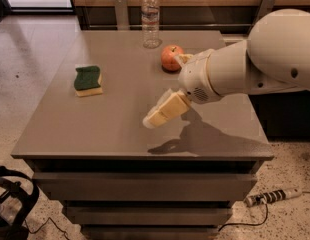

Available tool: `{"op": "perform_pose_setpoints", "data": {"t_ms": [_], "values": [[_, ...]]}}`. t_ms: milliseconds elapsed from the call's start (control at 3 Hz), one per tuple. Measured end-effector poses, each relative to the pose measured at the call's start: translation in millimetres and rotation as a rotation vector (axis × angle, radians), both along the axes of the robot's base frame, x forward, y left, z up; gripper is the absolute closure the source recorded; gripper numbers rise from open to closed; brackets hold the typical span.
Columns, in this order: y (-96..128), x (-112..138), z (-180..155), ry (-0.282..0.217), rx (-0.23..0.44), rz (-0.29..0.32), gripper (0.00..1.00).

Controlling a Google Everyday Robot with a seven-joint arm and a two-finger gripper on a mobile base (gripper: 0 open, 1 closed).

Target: Pick sponge

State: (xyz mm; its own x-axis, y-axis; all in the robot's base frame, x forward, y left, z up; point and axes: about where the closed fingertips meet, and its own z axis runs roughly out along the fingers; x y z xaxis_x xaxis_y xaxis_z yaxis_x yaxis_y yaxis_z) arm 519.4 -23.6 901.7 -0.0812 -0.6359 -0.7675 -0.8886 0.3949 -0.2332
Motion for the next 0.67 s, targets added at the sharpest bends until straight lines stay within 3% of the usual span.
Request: {"op": "perform_pose_setpoints", "data": {"t_ms": [667], "values": [[61,25,-11,-0.047,0.100,0.011,0.00]]}}
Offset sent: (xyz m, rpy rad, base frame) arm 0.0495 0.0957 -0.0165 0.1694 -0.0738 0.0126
